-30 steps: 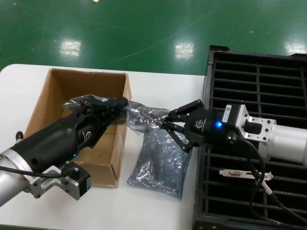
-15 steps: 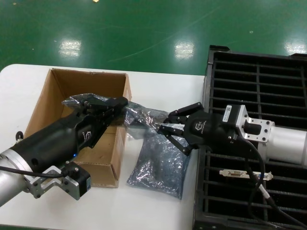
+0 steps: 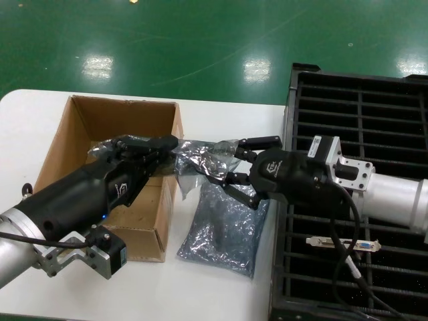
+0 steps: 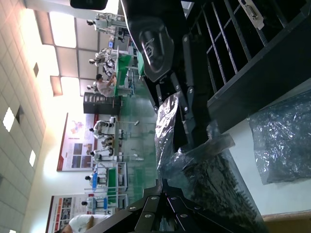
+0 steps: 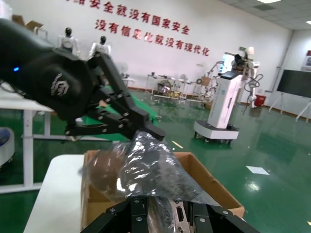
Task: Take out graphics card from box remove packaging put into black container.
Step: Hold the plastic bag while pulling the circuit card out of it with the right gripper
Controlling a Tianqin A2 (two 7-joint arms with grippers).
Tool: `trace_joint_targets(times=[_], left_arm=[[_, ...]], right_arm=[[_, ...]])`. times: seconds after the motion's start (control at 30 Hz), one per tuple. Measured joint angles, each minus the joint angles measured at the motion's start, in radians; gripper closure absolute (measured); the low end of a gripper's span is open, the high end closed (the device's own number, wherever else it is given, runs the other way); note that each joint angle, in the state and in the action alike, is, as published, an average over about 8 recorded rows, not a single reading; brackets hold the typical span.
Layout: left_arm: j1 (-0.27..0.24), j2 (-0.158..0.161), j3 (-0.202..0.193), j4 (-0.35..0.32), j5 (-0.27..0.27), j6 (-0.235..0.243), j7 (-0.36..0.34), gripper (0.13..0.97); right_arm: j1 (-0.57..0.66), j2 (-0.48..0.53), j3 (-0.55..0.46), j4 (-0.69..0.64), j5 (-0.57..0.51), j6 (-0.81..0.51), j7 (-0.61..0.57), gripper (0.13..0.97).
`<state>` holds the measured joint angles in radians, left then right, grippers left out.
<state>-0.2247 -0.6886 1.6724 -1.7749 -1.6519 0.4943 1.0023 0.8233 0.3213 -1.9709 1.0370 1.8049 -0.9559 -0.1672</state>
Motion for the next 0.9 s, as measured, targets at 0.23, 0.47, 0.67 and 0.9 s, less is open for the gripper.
trace_joint_targets(times=[0.23,0.47,0.67,0.9], left_arm=[[0.0,0.0,0.0,0.0,0.0,0.0,0.0,0.957],[0.0,0.0,0.0,0.0,0.0,0.0,0.0,0.957],[0.0,0.0,0.0,0.0,0.0,0.0,0.0,0.957],[0.0,0.0,0.0,0.0,0.0,0.0,0.0,0.957]], right_arm=[[0.013,-0.02,0.016,-0.047,0.017,-0.005,0.004,0.823],[0.0,-0.006,0.021,-0.035,0.023,-0.024,0.011,0.872],[-0.021,0.022,0.025,-0.004,0.031,-0.048,0.016,0.926],[-0.032,0.04,0.026,0.007,0.037,-0.074,0.017,0.955]])
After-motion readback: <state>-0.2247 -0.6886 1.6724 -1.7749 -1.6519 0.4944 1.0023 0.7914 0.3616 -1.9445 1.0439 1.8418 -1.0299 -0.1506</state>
